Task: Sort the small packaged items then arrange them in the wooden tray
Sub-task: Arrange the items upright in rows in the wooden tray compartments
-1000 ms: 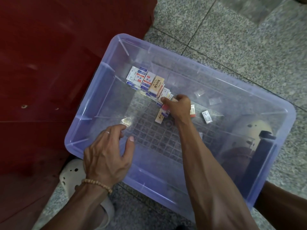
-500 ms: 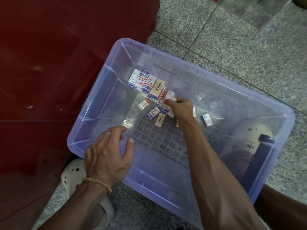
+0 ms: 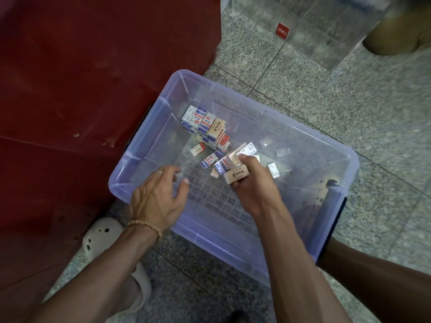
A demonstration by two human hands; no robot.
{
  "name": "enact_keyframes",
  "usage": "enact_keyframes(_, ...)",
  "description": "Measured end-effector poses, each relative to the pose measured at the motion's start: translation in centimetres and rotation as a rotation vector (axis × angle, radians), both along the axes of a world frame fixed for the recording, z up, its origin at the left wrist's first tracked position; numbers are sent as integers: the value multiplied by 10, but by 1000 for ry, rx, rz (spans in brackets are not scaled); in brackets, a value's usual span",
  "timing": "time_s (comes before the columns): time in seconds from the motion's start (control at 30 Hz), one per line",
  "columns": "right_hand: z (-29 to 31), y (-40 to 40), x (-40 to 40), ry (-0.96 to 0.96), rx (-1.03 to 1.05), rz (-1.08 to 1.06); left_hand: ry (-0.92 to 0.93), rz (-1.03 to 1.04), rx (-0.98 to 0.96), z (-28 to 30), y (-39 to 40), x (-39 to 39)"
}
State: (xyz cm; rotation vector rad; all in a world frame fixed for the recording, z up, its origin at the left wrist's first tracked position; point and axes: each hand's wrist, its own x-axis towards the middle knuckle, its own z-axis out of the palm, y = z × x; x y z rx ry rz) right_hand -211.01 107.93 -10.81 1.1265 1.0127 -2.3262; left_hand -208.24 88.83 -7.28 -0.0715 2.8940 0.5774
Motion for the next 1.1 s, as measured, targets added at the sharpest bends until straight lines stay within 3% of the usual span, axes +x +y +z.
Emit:
enact_keyframes(0.1, 31, -6, 15, 64, -25, 24, 25, 15, 158, 10, 3, 0)
enact_keyframes(0.3, 88, -20, 28, 182, -130, 40, -76, 298, 748, 77, 33, 6)
enact_keyframes(0.47, 136, -32, 36, 312, -187, 66, 15, 397, 972, 131, 34, 20)
enact_keyframes(0.83, 236, -70, 64, 452, -191, 105, 298, 487, 1044, 225, -13, 60)
enact_keyframes(1.1, 294, -121, 81, 524, -115, 291, 402, 540, 991, 274, -81, 88)
